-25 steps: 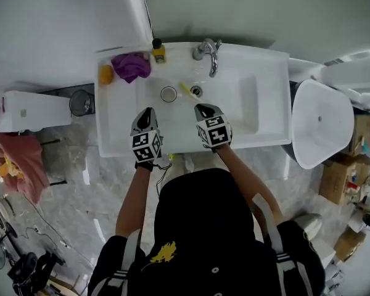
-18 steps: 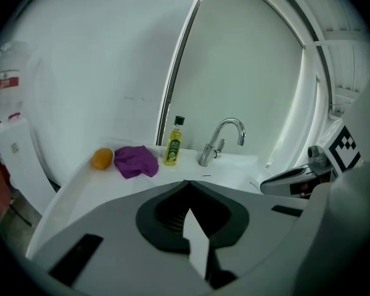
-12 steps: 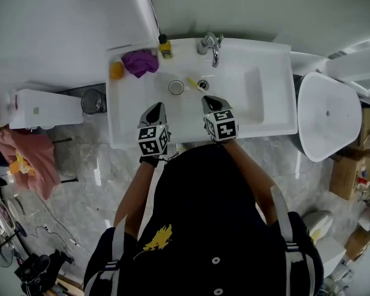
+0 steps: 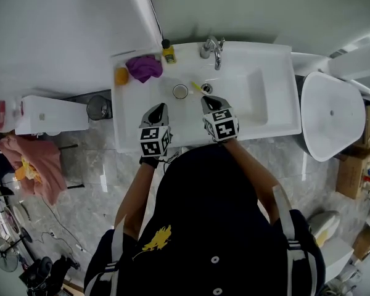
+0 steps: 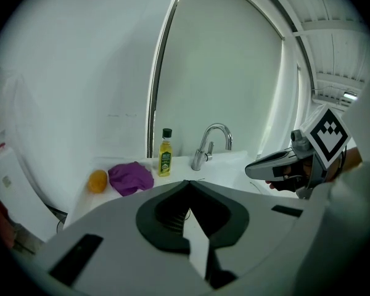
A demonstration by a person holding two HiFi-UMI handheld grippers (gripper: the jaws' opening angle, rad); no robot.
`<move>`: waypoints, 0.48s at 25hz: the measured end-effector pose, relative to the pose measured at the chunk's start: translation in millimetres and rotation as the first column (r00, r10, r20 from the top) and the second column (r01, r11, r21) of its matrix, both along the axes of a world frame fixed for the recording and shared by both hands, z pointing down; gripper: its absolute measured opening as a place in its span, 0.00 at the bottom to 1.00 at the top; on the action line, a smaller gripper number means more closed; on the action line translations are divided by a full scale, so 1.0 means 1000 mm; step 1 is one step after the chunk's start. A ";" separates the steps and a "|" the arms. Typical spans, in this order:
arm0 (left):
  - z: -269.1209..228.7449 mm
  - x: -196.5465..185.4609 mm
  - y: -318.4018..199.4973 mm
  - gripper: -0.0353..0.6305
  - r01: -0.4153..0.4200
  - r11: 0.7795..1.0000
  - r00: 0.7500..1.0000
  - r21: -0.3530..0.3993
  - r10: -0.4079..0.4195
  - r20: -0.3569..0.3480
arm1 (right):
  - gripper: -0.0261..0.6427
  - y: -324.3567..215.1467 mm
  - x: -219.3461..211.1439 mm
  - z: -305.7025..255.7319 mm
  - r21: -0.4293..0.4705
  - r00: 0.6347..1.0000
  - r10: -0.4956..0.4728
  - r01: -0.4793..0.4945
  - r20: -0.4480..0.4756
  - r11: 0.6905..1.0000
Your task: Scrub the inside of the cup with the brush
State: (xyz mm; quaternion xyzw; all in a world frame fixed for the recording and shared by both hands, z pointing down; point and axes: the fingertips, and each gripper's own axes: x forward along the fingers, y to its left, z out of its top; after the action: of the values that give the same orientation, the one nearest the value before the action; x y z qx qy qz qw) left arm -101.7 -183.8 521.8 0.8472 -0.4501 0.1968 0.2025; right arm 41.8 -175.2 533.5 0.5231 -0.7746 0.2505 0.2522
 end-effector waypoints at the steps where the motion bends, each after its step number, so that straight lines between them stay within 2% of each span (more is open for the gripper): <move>1: 0.001 0.000 0.001 0.08 -0.006 1.000 1.000 -0.005 0.006 0.002 | 0.08 0.002 -0.001 0.000 0.000 1.000 0.000 0.000 -0.001 1.000; 4: 0.001 -0.004 0.004 0.08 -0.012 1.000 1.000 -0.003 0.012 0.004 | 0.08 0.006 -0.001 -0.002 0.009 1.000 0.017 -0.017 0.005 1.000; 9: -0.013 -0.020 0.004 0.08 0.016 1.000 1.000 0.027 -0.016 -0.013 | 0.08 0.008 0.019 -0.016 0.030 0.991 0.121 -0.123 0.059 0.992; 12: -0.019 -0.023 0.011 0.08 -0.024 0.999 1.000 0.048 0.024 -0.002 | 0.08 0.012 0.021 -0.025 0.039 0.984 0.152 -0.156 0.091 0.987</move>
State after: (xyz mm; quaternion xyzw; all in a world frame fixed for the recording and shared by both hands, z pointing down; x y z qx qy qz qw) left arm -124.8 -172.7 502.9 0.8574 -0.4442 0.1872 0.1801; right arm 63.2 -162.9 508.5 0.5757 -0.7476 0.2742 0.1857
